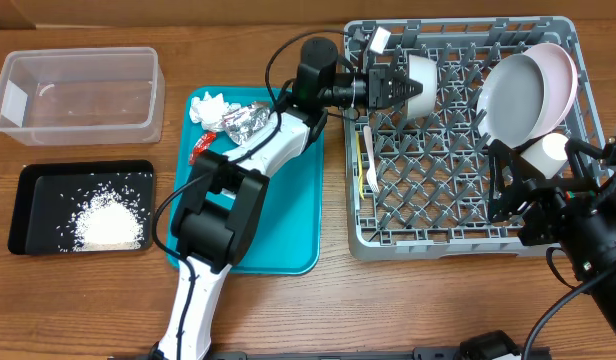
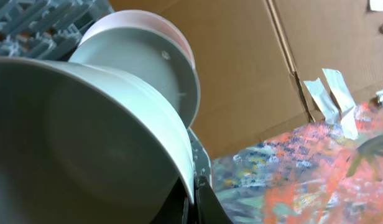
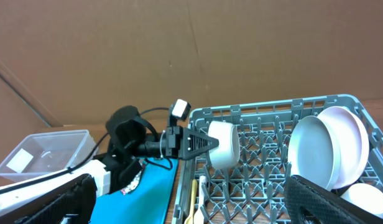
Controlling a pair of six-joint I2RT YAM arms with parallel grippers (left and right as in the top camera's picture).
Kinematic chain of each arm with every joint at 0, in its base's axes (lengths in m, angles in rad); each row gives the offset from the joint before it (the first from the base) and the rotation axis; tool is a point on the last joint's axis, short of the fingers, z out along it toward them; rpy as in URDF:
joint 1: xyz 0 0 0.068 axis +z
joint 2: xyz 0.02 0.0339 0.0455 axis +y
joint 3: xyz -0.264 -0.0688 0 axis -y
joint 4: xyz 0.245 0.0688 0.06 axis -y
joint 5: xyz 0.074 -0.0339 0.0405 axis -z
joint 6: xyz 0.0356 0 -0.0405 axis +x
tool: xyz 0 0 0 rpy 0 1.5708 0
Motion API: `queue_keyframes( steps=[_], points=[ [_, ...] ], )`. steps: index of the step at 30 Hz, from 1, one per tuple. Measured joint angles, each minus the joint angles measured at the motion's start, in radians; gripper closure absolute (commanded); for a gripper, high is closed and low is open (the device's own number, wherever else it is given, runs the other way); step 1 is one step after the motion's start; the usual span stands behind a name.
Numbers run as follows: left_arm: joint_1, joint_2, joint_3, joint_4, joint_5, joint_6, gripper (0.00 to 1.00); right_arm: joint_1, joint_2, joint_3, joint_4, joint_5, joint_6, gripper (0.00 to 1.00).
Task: Sort waste into correct bins and load items into the dishwasher rack
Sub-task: 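Carry the empty bowl with the left gripper over the dish rack, then lower the bowl into the rack and open the left gripper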
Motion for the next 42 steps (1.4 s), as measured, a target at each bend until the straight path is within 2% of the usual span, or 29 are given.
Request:
queue_keyframes(
  steps=[20,30,33,35,39,42],
  points=[
    [-0.050,0.008,-0.004,0.059,-0.129,-0.070,0.95,0.000,0.000,0.000,0.000,0.000,0.000,0.00],
    [-0.047,0.008,-0.092,0.097,-0.171,-0.072,0.96,0.000,0.000,0.000,0.000,0.000,0.000,0.00],
    [-0.047,0.008,-0.097,0.140,-0.171,-0.086,0.86,0.000,0.000,0.000,0.000,0.000,0.000,0.00],
    [-0.045,0.008,-0.101,0.184,-0.163,-0.102,0.85,0.000,0.000,0.000,0.000,0.000,0.000,0.00],
    [-0.027,0.008,-0.103,0.202,-0.135,-0.127,0.86,0.000,0.000,0.000,0.000,0.000,0.000,0.00],
    [-0.013,0.008,-0.104,0.185,-0.121,-0.130,0.91,0.000,0.000,0.000,0.000,0.000,0.000,0.00]
  ],
)
